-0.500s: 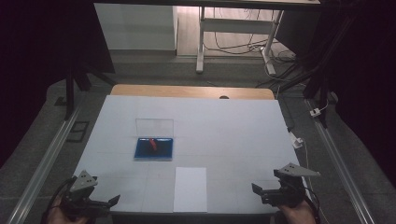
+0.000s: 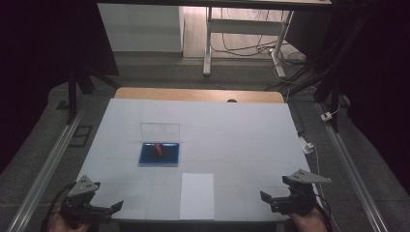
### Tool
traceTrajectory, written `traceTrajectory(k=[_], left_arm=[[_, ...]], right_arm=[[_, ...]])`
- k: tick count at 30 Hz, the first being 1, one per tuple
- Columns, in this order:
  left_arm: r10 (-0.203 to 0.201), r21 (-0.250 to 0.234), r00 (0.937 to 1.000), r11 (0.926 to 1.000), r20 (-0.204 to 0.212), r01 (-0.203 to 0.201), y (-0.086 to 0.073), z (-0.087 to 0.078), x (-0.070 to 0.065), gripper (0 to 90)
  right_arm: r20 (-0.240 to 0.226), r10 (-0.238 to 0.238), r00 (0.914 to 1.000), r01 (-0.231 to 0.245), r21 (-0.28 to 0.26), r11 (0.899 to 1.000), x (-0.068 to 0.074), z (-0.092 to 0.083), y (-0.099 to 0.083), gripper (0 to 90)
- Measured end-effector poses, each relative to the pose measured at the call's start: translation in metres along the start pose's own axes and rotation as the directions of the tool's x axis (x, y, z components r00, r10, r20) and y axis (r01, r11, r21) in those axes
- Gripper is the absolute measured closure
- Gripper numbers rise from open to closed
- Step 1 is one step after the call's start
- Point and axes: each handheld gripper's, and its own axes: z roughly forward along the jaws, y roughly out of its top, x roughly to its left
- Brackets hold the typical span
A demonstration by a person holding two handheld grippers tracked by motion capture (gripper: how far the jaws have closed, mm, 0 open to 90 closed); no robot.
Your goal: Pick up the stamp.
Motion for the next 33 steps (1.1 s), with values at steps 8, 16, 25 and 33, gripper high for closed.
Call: traceTrajectory(k=[8, 16, 25, 33], left_arm=[[-0.007, -0.019, 0.9999, 0.9998, 0.013, 0.007, 0.001, 0.000, 0.000, 0.0], [-0.015, -0.071, 0.9997, 0.9974, 0.020, 0.016, 0.006, -0.004, 0.002, 0.0], [0.037, -0.083, 0.9953, 0.9961, 0.089, -0.030, 0.015, 0.003, 0.001, 0.0], [0.094, -0.126, 0.9878, 0.9889, 0.124, -0.078, 0.024, 0.013, 0.001, 0.0]], right_arm=[[-0.007, -0.004, 1.0000, 0.004, 0.005, 1.000, 0.000, 0.000, 0.000, 0.0], [-0.011, -0.018, 0.9998, 0.018, 0.014, 1.000, 0.002, 0.001, 0.000, 0.0], [-0.011, -0.036, 0.9993, 0.037, 0.020, 0.999, 0.003, 0.001, 0.000, 0.0], [-0.011, -0.047, 0.9988, 0.047, 0.028, 0.998, 0.005, 0.001, 0.000, 0.0]])
